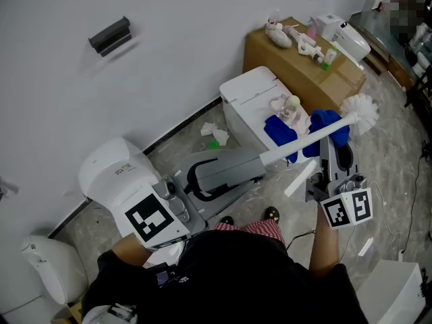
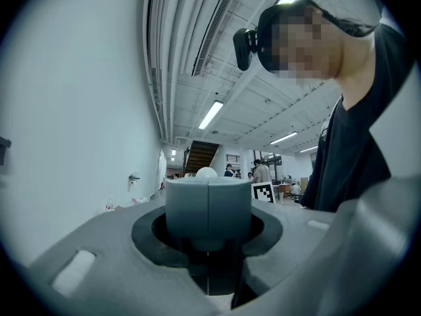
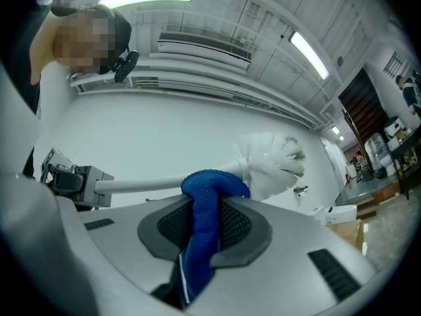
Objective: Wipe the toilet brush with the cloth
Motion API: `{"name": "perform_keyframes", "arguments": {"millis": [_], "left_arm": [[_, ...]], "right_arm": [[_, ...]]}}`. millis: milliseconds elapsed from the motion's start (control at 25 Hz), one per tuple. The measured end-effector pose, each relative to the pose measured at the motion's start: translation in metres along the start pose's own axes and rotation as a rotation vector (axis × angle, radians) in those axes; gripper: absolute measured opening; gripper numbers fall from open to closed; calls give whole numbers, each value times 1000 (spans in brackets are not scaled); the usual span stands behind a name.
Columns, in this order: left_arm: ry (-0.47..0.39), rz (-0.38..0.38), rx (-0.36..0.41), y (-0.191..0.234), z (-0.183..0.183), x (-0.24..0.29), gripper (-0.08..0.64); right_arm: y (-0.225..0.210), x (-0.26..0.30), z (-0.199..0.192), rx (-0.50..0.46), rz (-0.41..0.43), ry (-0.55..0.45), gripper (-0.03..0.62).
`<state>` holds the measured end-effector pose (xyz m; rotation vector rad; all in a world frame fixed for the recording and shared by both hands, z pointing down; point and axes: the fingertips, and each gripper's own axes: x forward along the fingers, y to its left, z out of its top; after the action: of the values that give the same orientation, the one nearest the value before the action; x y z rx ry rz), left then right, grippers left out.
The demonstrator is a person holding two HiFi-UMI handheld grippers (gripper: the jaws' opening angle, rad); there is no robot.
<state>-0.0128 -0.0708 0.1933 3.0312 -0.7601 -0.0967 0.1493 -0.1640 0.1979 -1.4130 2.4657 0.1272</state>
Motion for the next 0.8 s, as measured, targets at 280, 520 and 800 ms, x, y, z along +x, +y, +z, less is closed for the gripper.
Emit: {"name": "perform_keyframes", "arguments": {"millis": [280, 520, 800], "left_arm": [[-7, -15, 8, -1, -1, 8, 164], [-12, -24, 9, 0, -3, 15, 164], [-21, -28, -17, 2, -1, 18, 164]], "right_arm": [[-14, -5, 0, 4, -26, -3, 71], [-22, -8, -6, 16, -46, 13, 71], [-24, -11, -19, 46, -61, 39, 71]]}}
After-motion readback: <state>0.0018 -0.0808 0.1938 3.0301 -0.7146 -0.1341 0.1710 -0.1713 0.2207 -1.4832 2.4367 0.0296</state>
